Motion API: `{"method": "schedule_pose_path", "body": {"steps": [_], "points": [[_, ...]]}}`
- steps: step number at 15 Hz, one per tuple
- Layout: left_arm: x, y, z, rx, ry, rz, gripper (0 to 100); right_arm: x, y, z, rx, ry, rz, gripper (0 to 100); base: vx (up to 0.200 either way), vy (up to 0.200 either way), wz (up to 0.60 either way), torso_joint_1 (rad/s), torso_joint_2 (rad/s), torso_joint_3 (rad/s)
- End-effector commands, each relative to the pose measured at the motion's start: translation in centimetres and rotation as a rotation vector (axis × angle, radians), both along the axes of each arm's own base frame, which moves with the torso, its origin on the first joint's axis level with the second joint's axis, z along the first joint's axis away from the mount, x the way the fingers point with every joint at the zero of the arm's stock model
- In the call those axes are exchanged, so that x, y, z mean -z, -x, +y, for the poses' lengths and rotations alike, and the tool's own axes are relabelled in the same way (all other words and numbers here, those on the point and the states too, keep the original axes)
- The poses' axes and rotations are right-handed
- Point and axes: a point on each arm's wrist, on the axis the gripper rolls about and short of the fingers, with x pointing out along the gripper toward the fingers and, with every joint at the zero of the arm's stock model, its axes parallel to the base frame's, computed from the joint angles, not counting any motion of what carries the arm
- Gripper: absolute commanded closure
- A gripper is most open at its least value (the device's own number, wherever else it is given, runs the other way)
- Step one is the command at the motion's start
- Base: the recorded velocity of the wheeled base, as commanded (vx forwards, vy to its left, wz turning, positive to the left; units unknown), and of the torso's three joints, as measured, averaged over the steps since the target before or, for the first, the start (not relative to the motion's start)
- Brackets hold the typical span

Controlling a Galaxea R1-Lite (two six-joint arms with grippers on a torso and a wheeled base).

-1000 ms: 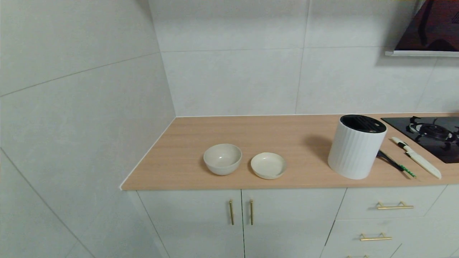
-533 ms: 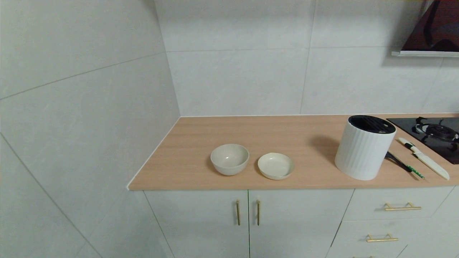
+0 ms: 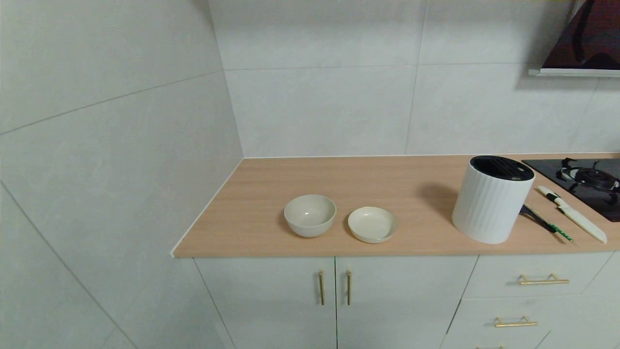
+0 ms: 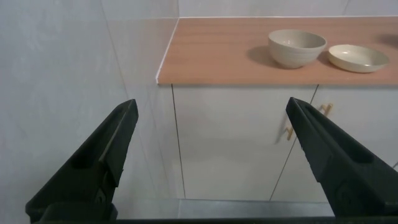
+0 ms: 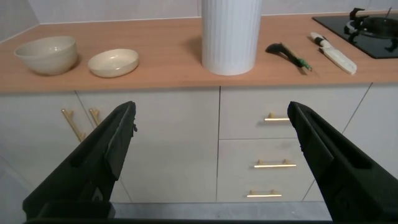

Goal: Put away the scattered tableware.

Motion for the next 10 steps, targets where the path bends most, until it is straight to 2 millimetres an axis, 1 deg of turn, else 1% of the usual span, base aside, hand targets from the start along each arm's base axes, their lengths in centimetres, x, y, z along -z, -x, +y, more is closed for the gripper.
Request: {"method": "schedule_pose_path", "body": {"steps": [1,4,10], "points": [[0.0,0.0,0.0,0.0,0.0,0.0,0,0.0,-0.01,0.0,0.001,0.0,0.001,0,0.0,0.0,0.0,0.0,0.0,0.0],[0.0,0.0,0.0,0.0,0.0,0.0,0,0.0,-0.01,0.0,0.001,0.0,0.001,0,0.0,0.0,0.0,-0.155,0.33,0.186],[0.0,0.0,0.0,0.0,0.0,0.0,0,0.0,-0.01,0.0,0.001,0.0,0.001,0,0.0,0.0,0.0,-0.249,0.54,0.291]]}}
